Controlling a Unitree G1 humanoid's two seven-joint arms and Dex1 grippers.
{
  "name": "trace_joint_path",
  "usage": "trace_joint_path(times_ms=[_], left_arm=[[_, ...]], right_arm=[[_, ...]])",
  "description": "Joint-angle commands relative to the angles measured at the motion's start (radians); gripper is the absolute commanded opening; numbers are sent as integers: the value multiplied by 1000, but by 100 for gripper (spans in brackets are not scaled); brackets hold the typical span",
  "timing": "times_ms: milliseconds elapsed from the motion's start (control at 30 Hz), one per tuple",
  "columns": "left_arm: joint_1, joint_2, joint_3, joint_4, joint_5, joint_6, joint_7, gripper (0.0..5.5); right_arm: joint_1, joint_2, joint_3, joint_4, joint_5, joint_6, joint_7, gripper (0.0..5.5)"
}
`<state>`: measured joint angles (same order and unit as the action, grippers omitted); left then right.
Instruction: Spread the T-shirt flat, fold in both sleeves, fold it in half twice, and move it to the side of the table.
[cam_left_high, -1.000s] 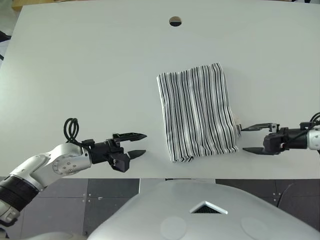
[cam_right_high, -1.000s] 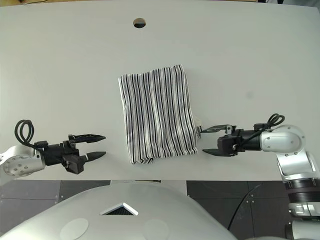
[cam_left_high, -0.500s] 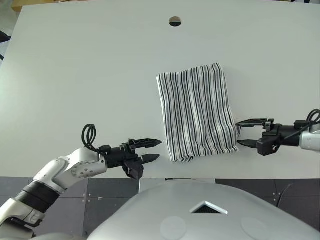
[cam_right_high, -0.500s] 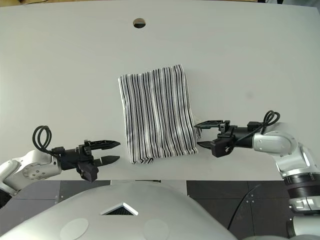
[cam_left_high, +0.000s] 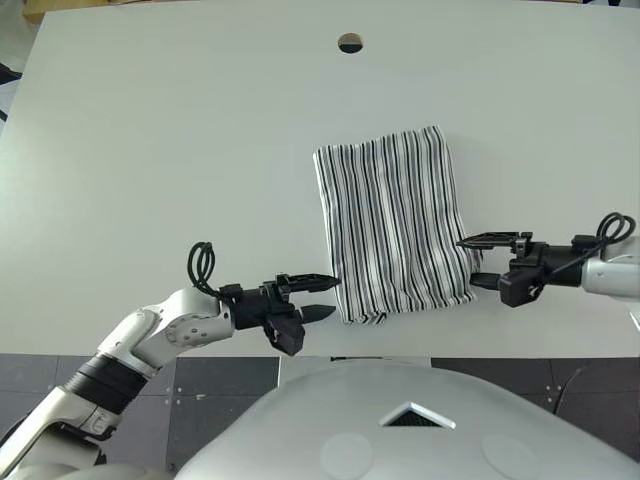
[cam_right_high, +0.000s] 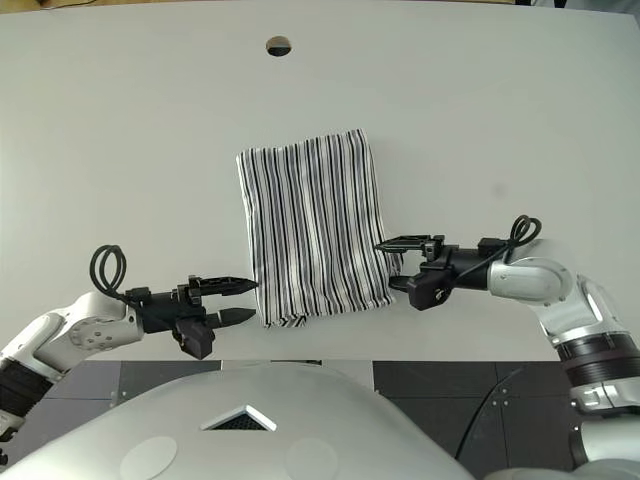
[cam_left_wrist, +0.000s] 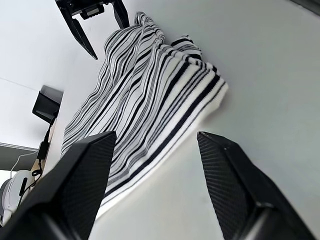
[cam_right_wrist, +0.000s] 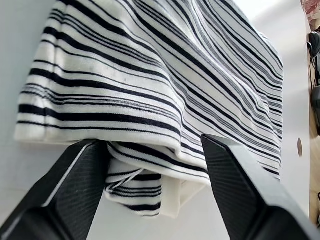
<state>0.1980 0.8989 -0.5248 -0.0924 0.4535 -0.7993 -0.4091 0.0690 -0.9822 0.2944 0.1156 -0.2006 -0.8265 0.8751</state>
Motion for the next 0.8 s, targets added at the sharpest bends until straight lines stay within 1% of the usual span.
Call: trace_joint_path(times_ms=[33, 267, 333, 367, 433, 500, 533, 567, 700, 733, 800], left_arm=[[-4, -8, -37, 67, 75, 48, -92, 304], [-28, -39, -60, 94, 86, 50, -116, 304], [-38, -46, -61, 101, 87, 50, -118, 306], [-44, -50, -61, 100, 83, 51, -119, 284], [-50, -56, -63, 100, 80, 50, -124, 257], [-52, -61, -66, 103, 79, 51, -131, 214], [-54, -63, -67, 104, 80, 51, -134, 203], [-55, -65, -68, 105, 80, 52, -135, 176], [-71, -84, -70, 108, 88, 60, -143, 115], [-76, -89, -70, 112, 95, 60, -140, 98], [-84, -94, -71, 118, 107, 57, -137, 76]], right_arm=[[32, 16, 89, 50, -134, 39, 33, 326], [0, 19, 127, 60, -135, 43, 26, 326], [-6, 20, 130, 66, -132, 53, 23, 297], [-7, 20, 132, 68, -128, 56, 23, 273], [-14, 19, 141, 70, -121, 59, 25, 238], [-23, 20, 149, 72, -117, 60, 29, 188], [-27, 22, 153, 72, -115, 61, 30, 174], [-29, 22, 156, 72, -113, 62, 30, 144], [-35, 19, 169, 69, -97, 67, 35, 64], [-35, 18, 170, 69, -92, 69, 37, 35], [-36, 15, 173, 68, -87, 70, 38, 14]])
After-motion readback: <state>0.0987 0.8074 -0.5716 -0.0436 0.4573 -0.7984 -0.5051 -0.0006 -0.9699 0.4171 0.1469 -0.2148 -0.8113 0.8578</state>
